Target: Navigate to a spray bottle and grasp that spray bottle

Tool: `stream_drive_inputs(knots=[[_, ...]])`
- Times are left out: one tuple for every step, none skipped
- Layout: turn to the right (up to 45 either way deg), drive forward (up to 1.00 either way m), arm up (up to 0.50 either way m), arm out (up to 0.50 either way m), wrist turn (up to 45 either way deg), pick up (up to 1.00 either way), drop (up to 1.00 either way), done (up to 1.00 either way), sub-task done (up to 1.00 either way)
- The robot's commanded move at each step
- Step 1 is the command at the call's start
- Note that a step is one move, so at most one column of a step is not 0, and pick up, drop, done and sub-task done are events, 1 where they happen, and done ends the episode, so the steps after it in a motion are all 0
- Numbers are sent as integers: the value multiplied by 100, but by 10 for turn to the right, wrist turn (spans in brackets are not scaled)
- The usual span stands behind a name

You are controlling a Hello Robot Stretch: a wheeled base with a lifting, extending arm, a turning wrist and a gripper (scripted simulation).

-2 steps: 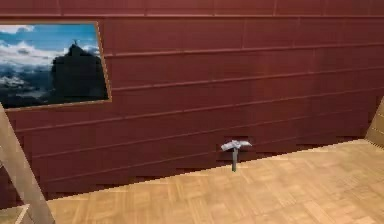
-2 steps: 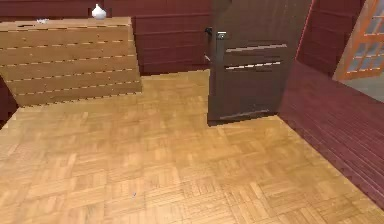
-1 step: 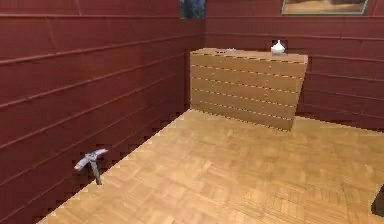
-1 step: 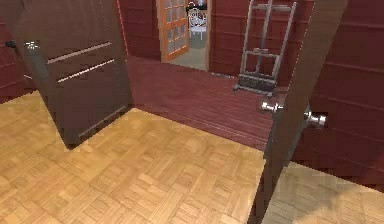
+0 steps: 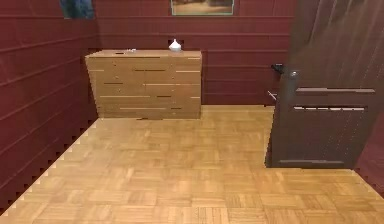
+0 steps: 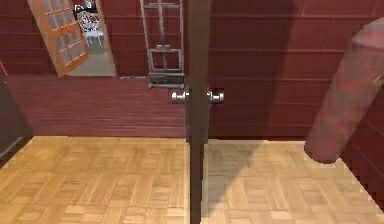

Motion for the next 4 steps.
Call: stream_drive_inputs(knots=[[0, 5, 0, 0, 0, 0, 0, 0, 0], [450, 0, 0, 0, 0, 0, 0, 0, 0], [120, 0, 0, 0, 0, 0, 0, 0, 0], [0, 40, 0, 0, 0, 0, 0, 0, 0]])
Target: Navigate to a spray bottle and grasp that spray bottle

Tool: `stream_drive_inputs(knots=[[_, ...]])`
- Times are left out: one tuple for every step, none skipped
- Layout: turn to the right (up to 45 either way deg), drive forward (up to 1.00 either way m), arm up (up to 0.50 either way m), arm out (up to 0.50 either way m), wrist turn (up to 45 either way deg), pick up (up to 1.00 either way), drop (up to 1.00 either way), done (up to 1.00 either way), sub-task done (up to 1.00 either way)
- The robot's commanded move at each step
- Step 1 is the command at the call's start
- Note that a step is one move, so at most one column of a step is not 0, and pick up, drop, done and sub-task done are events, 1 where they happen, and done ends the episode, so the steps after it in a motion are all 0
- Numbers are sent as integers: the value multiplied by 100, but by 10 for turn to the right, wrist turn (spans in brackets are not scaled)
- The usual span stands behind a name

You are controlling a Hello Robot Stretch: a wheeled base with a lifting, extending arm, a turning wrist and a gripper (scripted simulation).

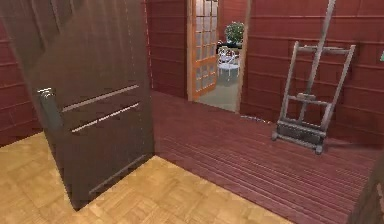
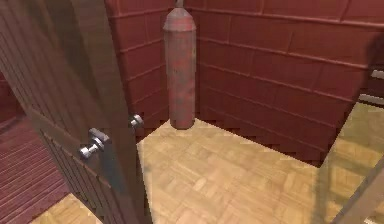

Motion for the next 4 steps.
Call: stream_drive_inputs(knots=[[60, 0, 0, 0, 0, 0, 0, 0, 0], [0, 100, 0, 0, 0, 0, 0, 0, 0], [0, 100, 0, 0, 0, 0, 0, 0, 0], [0, 100, 0, 0, 0, 0, 0, 0, 0]])
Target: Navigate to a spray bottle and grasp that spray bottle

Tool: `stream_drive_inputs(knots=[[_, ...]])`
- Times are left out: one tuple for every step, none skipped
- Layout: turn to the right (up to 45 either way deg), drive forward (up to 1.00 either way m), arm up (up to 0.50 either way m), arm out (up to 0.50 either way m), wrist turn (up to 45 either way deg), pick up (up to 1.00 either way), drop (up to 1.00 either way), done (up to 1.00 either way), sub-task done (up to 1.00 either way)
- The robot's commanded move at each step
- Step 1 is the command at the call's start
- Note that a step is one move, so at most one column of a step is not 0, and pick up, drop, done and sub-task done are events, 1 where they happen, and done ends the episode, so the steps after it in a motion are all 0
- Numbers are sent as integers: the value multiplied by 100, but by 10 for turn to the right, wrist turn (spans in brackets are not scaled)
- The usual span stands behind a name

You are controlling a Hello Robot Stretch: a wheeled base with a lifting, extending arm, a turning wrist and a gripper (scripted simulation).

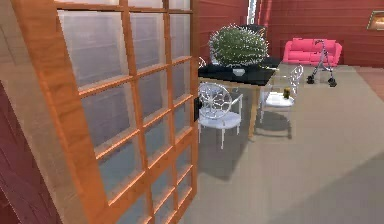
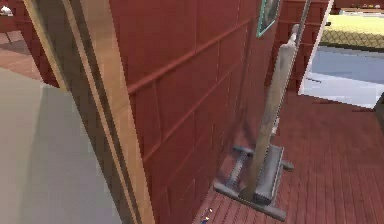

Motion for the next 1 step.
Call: stream_drive_inputs(knots=[[0, 20, 0, 0, 0, 0, 0, 0, 0]])
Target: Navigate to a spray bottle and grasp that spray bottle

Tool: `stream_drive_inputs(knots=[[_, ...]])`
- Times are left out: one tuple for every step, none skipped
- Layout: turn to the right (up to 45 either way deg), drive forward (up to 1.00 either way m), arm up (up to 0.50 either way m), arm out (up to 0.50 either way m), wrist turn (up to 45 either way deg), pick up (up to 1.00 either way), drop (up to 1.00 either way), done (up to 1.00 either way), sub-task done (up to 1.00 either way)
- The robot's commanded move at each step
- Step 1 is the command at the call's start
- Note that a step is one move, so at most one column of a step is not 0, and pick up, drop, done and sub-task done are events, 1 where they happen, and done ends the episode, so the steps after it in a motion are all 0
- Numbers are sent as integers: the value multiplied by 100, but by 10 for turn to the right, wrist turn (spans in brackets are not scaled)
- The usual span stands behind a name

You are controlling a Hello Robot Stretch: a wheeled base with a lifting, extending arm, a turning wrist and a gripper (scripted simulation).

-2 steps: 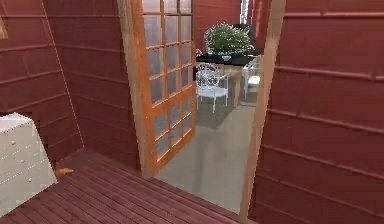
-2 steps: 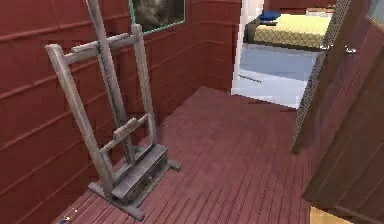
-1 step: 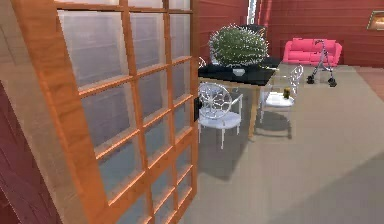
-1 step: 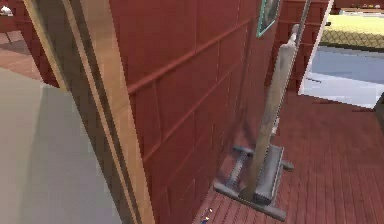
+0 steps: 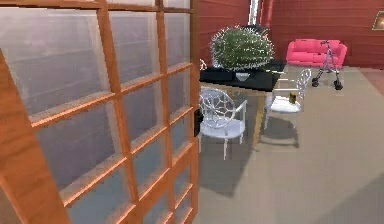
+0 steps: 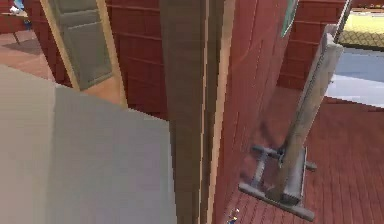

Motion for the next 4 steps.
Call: stream_drive_inputs(knots=[[450, 0, 0, 0, 0, 0, 0, 0, 0], [30, 0, 0, 0, 0, 0, 0, 0, 0], [0, 80, 0, 0, 0, 0, 0, 0, 0], [0, 100, 0, 0, 0, 0, 0, 0, 0]])
